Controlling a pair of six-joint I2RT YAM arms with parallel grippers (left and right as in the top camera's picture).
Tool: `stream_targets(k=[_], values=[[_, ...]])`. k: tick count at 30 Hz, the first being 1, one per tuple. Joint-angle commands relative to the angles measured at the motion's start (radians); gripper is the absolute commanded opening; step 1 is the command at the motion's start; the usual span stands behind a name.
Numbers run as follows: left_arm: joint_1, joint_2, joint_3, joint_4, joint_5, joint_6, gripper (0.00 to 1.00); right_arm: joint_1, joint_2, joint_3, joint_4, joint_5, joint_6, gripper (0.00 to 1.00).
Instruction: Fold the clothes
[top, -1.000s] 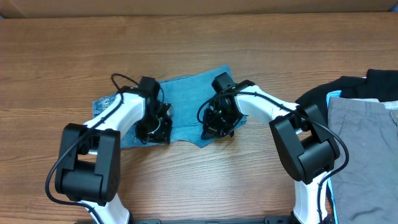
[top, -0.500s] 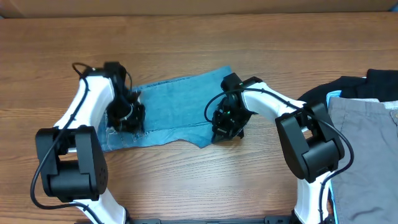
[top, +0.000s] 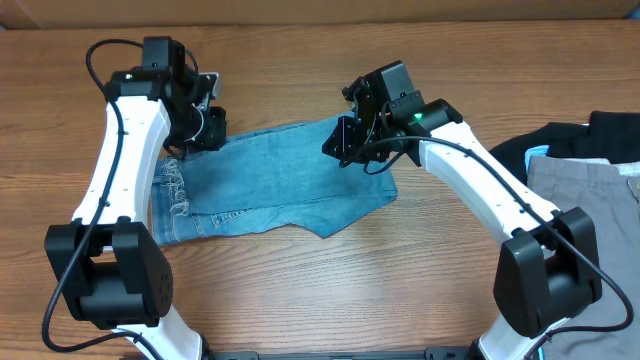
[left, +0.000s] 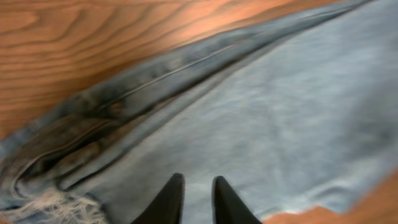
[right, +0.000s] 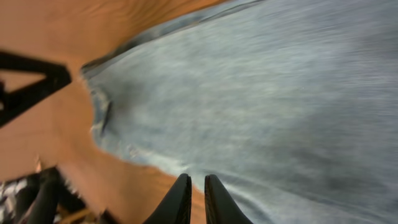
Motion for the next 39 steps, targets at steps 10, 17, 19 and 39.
stream_targets(k=[10,17,19,39], values=[[0.179,0.035,-0.288,0.188,-0.281,-0.238,0.13,-0.087,0.169,0.004,-0.055,0.242,0.124,0.05],[0.276,0.035,-0.325,0.197,-0.258,-0.212,0.19,-0.187,0.244,-0.034,-0.138,0.242,0.124,0.04],[0.289,0.034,-0.319,0.182,-0.23,-0.193,0.22,-0.212,0.246,-0.056,-0.142,0.241,0.124,0.04],[0.482,0.034,-0.234,0.046,0.356,0.158,0.81,-0.247,0.109,-0.038,-0.24,0.032,-0.053,0.04]])
